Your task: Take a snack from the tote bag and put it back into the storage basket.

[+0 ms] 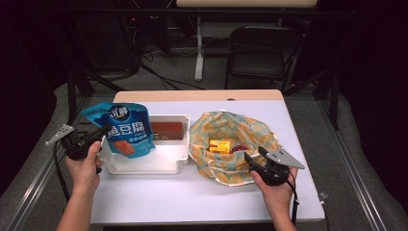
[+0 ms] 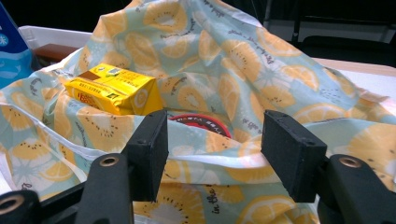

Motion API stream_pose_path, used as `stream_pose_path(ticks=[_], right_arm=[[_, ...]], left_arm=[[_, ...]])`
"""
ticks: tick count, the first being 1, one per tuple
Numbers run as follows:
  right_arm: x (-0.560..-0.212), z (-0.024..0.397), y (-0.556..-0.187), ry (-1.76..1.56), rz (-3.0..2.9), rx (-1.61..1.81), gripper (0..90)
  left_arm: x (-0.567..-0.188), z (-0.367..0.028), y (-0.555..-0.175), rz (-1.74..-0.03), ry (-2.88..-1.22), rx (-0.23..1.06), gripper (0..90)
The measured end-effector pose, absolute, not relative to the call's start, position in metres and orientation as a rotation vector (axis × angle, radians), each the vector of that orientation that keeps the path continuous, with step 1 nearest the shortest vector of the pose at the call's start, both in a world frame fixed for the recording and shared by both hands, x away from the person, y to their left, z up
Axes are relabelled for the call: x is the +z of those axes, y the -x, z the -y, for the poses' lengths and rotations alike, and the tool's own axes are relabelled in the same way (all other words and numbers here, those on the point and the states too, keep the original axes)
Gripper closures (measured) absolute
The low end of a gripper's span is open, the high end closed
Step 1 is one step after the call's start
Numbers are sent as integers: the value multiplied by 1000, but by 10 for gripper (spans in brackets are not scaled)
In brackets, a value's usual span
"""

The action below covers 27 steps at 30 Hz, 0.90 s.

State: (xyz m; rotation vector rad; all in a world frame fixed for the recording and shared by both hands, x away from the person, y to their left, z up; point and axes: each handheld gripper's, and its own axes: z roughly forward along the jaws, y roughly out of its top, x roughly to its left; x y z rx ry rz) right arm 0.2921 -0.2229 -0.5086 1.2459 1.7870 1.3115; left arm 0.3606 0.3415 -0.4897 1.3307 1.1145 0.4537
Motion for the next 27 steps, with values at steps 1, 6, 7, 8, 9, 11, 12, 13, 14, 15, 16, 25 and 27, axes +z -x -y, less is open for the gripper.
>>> stream_pose_path(ticks=[1, 6, 7, 8, 9, 11, 12, 13, 14, 15, 16, 25, 27], right_arm=[[-508, 223, -292, -1247, -1787, 1310, 415], [-507, 222, -291, -1235, -1795, 1308, 414], [-506, 221, -291, -1235, -1797, 1308, 414], [-506, 221, -291, -1237, -1798, 1312, 414], [-506, 220, -291, -1232, -1798, 1312, 414], [-505, 219, -291, -1227, -1800, 1314, 412], [-505, 219, -291, -1227, -1797, 1318, 412], [-504, 220, -291, -1223, -1799, 1313, 411], [-504, 220, -290, -1222, -1800, 1314, 411], [-503, 221, -290, -1220, -1795, 1318, 411], [-502, 221, -290, -1223, -1792, 1321, 411], [-499, 228, -290, -1227, -1780, 1329, 415], [-498, 230, -290, -1228, -1776, 1333, 426]], left_arm=[[-490, -342, -361, -1116, -1329, 449, 900], [-489, -339, -354, -1130, -1338, 479, 862], [-489, -339, -353, -1134, -1332, 482, 836], [-489, -339, -352, -1137, -1330, 481, 812], [-489, -339, -350, -1141, -1334, 486, 786], [-488, -337, -347, -1155, -1337, 504, 704], [-488, -336, -345, -1157, -1345, 517, 677], [-488, -334, -344, -1172, -1350, 528, 640], [-488, -332, -342, -1183, -1357, 536, 586], [-489, -331, -340, -1189, -1360, 550, 557], [-488, -330, -339, -1198, -1362, 561, 537], [-490, -320, -317, -1257, -1399, 614, 338], [-490, -316, -312, -1261, -1399, 623, 323]])
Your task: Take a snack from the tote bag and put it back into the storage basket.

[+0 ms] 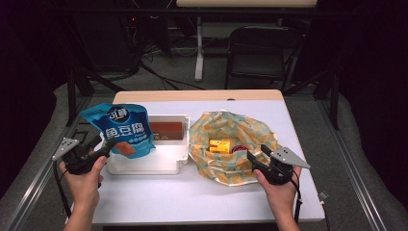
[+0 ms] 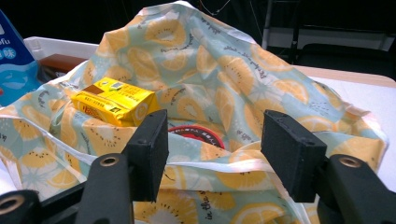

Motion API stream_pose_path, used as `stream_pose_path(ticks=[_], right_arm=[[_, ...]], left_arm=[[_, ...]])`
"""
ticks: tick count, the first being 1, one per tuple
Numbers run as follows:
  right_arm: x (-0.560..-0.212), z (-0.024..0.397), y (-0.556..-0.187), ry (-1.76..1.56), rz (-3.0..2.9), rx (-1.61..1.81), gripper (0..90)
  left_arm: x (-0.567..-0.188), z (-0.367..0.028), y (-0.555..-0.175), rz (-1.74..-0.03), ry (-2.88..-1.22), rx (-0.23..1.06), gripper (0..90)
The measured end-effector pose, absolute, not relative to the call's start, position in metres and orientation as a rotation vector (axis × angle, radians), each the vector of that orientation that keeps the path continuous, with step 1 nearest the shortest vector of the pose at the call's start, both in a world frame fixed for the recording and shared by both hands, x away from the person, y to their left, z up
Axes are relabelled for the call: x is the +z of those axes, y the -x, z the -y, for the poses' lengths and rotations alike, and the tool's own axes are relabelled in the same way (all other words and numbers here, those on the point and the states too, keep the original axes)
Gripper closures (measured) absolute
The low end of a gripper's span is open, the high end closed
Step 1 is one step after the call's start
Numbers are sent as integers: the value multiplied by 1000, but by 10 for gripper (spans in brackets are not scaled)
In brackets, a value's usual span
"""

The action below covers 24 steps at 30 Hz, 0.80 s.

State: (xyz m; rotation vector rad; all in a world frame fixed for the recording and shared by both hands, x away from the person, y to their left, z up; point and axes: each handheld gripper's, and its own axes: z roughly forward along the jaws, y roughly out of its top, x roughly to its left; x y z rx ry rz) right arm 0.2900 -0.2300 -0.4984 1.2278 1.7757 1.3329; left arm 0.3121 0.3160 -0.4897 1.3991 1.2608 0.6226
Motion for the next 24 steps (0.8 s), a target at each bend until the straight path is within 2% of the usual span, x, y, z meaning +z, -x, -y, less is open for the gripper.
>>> stream_pose_path(ticks=[5, 7, 9, 12, 24], right_arm=[[-496, 230, -292, -1205, -1791, 1351, 508], [-495, 229, -294, -1197, -1798, 1355, 579], [-495, 228, -297, -1207, -1795, 1356, 672], [-496, 227, -302, -1200, -1815, 1332, 882], [-513, 228, -320, -1248, -1836, 1276, 900]], left_arm=[[-489, -302, -299, -1246, -1419, 633, 322], [-488, -294, -293, -1240, -1425, 638, 331], [-487, -285, -288, -1225, -1433, 653, 338], [-484, -269, -284, -1192, -1440, 637, 347], [-497, -173, -287, -1035, -1613, 461, 390]])
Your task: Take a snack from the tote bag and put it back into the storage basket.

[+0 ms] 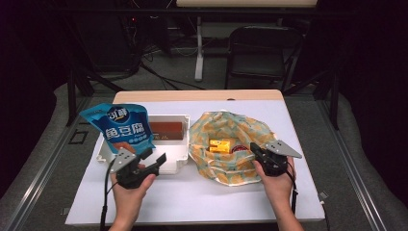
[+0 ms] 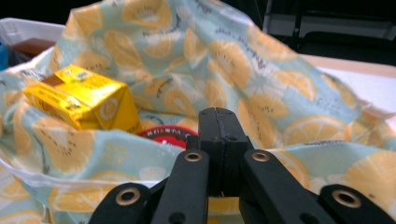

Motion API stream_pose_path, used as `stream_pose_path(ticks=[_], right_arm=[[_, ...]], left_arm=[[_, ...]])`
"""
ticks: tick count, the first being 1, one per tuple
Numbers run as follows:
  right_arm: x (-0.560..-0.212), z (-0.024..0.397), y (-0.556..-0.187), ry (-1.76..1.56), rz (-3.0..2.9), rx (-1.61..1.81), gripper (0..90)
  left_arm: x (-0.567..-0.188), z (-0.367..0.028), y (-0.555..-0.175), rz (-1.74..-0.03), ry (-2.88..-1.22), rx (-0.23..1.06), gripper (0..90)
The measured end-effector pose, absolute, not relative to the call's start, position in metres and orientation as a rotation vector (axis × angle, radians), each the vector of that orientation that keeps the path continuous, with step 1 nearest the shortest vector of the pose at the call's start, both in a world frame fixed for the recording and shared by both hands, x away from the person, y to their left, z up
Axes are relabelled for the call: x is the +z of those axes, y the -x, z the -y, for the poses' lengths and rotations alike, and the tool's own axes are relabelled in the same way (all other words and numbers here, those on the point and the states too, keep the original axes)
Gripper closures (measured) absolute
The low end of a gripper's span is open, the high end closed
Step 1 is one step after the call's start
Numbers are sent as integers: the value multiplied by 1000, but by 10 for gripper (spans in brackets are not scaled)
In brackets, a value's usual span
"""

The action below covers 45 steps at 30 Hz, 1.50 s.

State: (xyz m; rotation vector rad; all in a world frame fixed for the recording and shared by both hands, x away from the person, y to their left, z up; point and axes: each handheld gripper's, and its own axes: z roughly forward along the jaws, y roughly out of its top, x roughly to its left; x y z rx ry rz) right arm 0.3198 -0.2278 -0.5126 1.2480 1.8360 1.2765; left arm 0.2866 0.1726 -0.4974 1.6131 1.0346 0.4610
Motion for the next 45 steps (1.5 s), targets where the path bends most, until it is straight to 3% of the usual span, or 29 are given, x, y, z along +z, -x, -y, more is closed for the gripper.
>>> stream_pose_path(ticks=[10, 12, 20, 23, 25, 30, 32, 45], right_arm=[[-520, 227, -315, -1263, -1862, 1279, 900], [-519, 227, -314, -1259, -1867, 1277, 900], [-520, 225, -310, -1252, -1873, 1272, 900], [-520, 225, -308, -1251, -1881, 1268, 900], [-521, 224, -308, -1245, -1886, 1273, 900], [-521, 225, -306, -1242, -1890, 1279, 900], [-521, 225, -306, -1243, -1897, 1277, 900], [-526, 227, -297, -1282, -1911, 1260, 900]], left_arm=[[-500, -120, -292, -952, -1700, 389, 382], [-500, -110, -293, -914, -1739, 358, 416], [-500, -74, -296, -846, -1795, 310, 307], [-503, -62, -298, -826, -1846, 323, 305], [-505, -58, -299, -831, -1859, 334, 360], [-512, -56, -303, -841, -1903, 292, 778], [-516, -55, -304, -835, -1928, 270, 885], [-555, -47, -303, -857, -2041, 142, 900]])
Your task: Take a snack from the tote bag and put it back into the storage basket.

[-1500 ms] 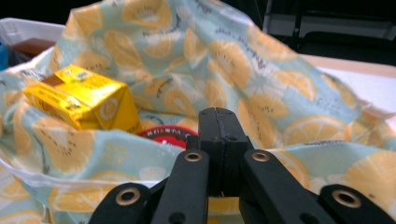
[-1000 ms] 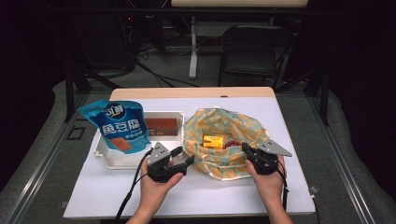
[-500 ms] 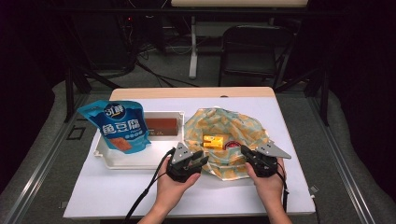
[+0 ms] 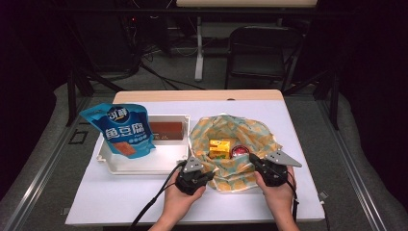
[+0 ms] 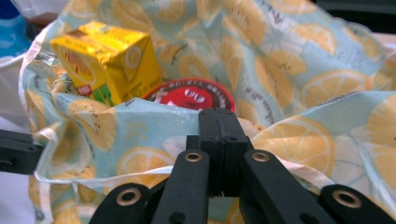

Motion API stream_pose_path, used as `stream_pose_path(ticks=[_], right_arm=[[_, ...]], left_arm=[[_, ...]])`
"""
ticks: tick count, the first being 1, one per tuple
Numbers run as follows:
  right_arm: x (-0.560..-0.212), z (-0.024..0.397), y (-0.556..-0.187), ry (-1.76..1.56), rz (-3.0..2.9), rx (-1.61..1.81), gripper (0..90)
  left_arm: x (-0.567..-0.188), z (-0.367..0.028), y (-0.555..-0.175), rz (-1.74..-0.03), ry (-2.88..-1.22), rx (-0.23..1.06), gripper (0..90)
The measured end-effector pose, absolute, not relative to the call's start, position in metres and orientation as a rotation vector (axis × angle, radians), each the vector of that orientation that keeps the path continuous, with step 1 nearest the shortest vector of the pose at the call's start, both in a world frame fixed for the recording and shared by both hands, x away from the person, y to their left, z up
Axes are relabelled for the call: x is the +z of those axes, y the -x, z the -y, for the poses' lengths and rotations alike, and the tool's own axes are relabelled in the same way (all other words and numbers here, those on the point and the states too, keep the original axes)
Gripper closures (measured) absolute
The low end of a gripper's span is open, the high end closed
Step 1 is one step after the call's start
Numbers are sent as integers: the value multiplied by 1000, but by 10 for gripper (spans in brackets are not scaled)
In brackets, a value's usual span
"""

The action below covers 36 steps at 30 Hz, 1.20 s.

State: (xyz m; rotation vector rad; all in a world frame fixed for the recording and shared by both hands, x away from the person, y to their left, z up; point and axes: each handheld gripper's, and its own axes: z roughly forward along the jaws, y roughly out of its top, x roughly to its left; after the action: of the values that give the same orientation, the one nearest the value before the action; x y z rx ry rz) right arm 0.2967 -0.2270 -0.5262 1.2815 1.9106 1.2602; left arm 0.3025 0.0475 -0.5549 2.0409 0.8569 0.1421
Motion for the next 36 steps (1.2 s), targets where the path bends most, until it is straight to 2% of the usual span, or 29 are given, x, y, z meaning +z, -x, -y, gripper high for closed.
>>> stream_pose_path(ticks=[11, 22, 26, 36], right_arm=[[-551, 227, -303, -1437, -2009, 1127, 900], [-506, 234, -292, -1264, -1787, 1298, 900], [-522, 231, -305, -1356, -1814, 1228, 900], [-557, 224, -309, -1463, -2020, 1078, 900]], left_arm=[[-565, -51, -307, -928, -2075, 120, 900], [-566, -52, -304, -915, -2104, 116, 900], [-567, -54, -303, -931, -2075, 118, 900], [-562, -64, -301, -929, -1975, 109, 889]])
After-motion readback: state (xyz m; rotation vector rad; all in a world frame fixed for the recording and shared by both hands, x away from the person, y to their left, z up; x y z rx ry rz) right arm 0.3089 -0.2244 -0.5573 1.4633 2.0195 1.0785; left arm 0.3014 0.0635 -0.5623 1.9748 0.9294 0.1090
